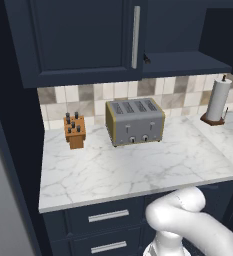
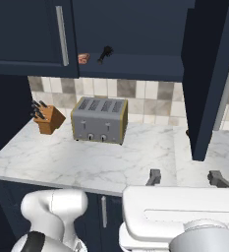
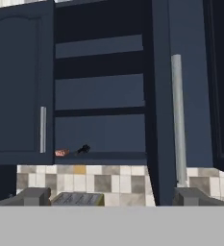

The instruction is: Pick up the bar soap and dish brush from the sink, and place them back in the cabinet, and close the cabinet doors.

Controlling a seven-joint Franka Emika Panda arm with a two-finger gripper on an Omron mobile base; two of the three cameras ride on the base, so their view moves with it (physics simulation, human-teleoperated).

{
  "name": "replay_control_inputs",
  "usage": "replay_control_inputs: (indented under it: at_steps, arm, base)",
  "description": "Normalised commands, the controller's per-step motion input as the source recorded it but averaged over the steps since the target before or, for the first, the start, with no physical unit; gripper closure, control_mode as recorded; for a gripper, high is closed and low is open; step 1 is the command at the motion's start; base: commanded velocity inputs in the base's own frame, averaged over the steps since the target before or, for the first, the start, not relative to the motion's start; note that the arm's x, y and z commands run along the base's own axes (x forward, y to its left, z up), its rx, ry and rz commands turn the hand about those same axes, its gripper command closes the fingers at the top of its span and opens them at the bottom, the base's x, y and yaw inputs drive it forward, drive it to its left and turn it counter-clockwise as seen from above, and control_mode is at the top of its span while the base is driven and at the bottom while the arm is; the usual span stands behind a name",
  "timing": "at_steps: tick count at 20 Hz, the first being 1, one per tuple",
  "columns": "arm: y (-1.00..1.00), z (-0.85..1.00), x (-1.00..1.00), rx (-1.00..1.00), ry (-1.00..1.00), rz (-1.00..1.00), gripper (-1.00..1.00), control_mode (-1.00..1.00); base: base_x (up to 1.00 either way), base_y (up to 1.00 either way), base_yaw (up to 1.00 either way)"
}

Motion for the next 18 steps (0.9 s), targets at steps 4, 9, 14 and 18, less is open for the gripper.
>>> replay_control_inputs:
  at_steps: [4, 9, 14, 18]
  arm:
    - [-0.22, 0.0, 0.0, 0.0, 0.0, 0.0, -1.0, -1.0]
    - [-0.18, 0.0, 0.04, 0.0, 0.0, 0.0, -1.0, -1.0]
    - [-0.14, 0.0, 0.23, 0.0, 0.0, 0.0, -1.0, -1.0]
    - [-0.2, 0.0, 0.2, 0.0, 0.0, 0.0, -1.0, -1.0]
  base:
    - [0.0, 0.0, 0.0]
    - [0.0, 0.0, 0.0]
    - [0.0, 0.0, 0.0]
    - [0.0, 0.0, 0.0]
